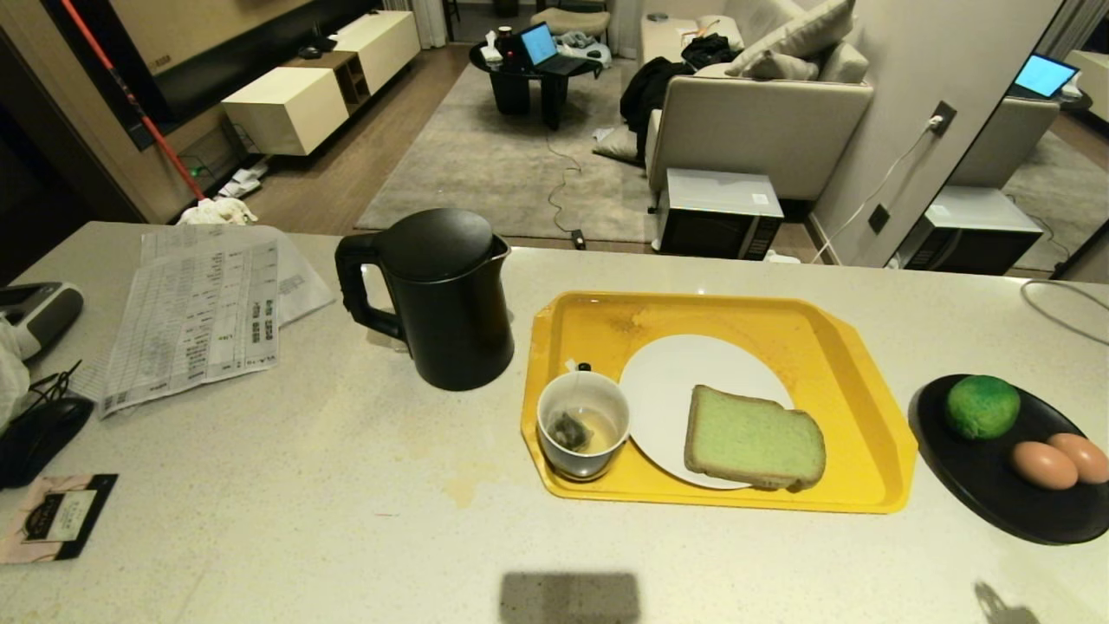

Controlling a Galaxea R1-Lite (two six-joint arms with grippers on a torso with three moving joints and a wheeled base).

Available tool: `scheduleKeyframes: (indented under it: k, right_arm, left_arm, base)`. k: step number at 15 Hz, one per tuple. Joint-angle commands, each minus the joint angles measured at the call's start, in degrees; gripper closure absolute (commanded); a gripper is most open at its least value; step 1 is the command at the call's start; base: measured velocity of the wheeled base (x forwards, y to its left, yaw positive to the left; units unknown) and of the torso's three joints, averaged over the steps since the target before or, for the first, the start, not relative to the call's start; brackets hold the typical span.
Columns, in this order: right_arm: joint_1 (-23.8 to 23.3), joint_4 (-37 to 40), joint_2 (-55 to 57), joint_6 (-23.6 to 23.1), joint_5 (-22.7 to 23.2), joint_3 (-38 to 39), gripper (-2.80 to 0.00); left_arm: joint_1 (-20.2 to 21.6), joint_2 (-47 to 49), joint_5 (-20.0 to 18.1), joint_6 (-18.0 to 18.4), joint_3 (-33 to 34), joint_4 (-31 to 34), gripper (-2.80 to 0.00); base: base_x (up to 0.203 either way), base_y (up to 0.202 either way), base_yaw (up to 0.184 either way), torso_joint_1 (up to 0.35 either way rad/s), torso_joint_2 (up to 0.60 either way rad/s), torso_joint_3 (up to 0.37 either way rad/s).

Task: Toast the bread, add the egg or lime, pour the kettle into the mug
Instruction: Pick up the bread slice

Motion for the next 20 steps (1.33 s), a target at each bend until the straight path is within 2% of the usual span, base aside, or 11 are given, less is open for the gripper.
scheduleKeyframes:
  k: [1, 4, 6, 9, 12, 14, 15, 17, 20]
  right_arm:
    - [0.43, 16.3, 11.73, -2.23, 0.67, -14.03, 0.0]
    - [0.7, 44.39, 21.8, -6.75, 4.29, -32.71, 0.0]
    - [1.01, 54.99, 28.1, -6.32, 9.79, -40.26, 0.0]
    - [5.15, 56.91, 34.37, 0.38, 13.28, -41.55, 0.0]
    - [9.05, 56.16, 43.08, 10.39, 16.96, -44.84, 0.0]
    - [9.69, 53.86, 48.1, 13.32, 19.97, -45.78, 0.0]
    - [9.78, 53.27, 50.21, 13.83, 20.56, -46.14, -2.8]
    - [9.74, 51.88, 53.53, 17.89, 21.88, -47.41, -2.8]
    - [8.1, 47.51, 57.09, 20.69, 28.89, -47.75, -2.8]
  left_arm:
    - [0.01, -0.01, 0.05, 0.0, 0.0, -0.01, 0.0]
    - [0.01, -0.01, 0.05, 0.0, 0.0, -0.01, 0.0]
    - [0.01, -0.01, 0.05, 0.0, 0.0, -0.01, 0.0]
    - [0.01, -0.01, 0.05, 0.0, 0.0, -0.01, 0.0]
    - [0.01, -0.01, -0.03, 0.0, 0.0, -0.01, 0.0]
    - [0.01, -0.01, 0.05, 0.0, 0.0, -0.01, 0.0]
    - [0.01, -0.01, 0.02, 0.0, 0.0, -0.01, 0.0]
    - [0.01, -0.01, 0.05, 0.0, 0.0, -0.01, 0.0]
    - [0.01, -0.01, 0.05, 0.0, 0.0, -0.01, 0.0]
  base:
    - [0.0, 0.0, 0.0, 0.0, 0.0, 0.0]
    - [0.0, 0.0, 0.0, 0.0, 0.0, 0.0]
    - [0.0, 0.0, 0.0, 0.0, 0.0, 0.0]
    - [0.0, 0.0, 0.0, 0.0, 0.0, 0.0]
    - [0.0, 0.0, 0.0, 0.0, 0.0, 0.0]
    - [0.0, 0.0, 0.0, 0.0, 0.0, 0.0]
    - [0.0, 0.0, 0.0, 0.0, 0.0, 0.0]
    - [0.0, 0.0, 0.0, 0.0, 0.0, 0.0]
    - [0.0, 0.0, 0.0, 0.0, 0.0, 0.0]
